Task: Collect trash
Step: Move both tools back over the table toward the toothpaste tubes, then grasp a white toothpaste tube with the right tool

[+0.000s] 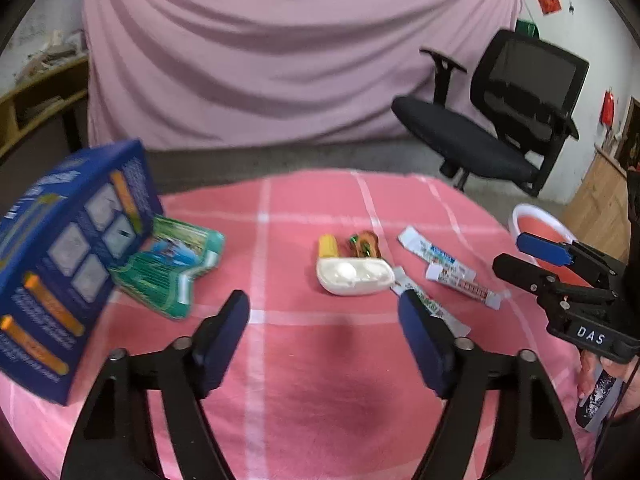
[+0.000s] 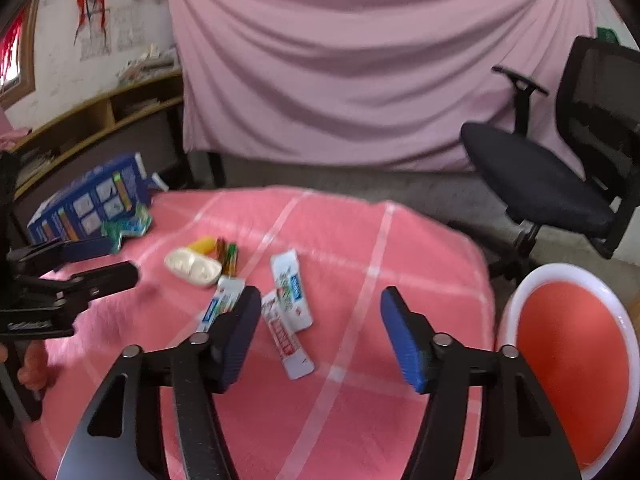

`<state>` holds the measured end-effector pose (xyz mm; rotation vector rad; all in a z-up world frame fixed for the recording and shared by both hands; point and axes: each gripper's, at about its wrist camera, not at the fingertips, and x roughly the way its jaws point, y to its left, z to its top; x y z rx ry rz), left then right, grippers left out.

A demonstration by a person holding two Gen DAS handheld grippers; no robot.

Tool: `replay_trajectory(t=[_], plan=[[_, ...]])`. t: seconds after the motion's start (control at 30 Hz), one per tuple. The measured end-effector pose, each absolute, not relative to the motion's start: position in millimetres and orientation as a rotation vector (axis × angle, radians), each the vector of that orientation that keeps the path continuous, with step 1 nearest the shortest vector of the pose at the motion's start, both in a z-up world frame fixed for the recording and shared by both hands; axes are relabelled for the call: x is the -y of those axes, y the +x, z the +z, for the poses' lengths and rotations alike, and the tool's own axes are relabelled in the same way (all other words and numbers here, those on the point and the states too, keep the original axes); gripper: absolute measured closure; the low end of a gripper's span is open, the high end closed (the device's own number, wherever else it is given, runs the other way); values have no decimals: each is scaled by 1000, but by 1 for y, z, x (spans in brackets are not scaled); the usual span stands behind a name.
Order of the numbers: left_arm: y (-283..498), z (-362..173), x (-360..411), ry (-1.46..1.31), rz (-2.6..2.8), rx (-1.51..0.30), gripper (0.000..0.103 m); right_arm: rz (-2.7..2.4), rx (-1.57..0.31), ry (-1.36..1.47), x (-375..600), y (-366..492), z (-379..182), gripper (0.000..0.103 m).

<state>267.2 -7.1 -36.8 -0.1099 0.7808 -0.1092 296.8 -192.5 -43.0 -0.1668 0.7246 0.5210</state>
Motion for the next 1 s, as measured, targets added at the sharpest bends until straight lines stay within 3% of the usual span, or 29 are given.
replay_trajectory(t=[0.13, 0.37, 0.53, 0.63, 0.77, 1.0], plan=[[280, -43, 9, -119, -128, -842, 41, 564, -811, -178, 185, 305, -53, 59], [287, -44, 14, -122, -162, -864, 41, 591, -906, -245, 172, 308, -68, 62], [298, -45, 21, -112, -172, -869, 41, 580, -924, -204, 181, 313, -69, 85], [304, -46, 25, -102, -172, -876, 41, 575, -924, -164, 188, 317, -67, 94], [312, -50, 32, -76, -141, -899, 51, 579, -915, -153, 189, 317, -65, 95], [316, -55, 39, -38, -124, -905, 51, 590, -888, -143, 191, 315, -61, 96]])
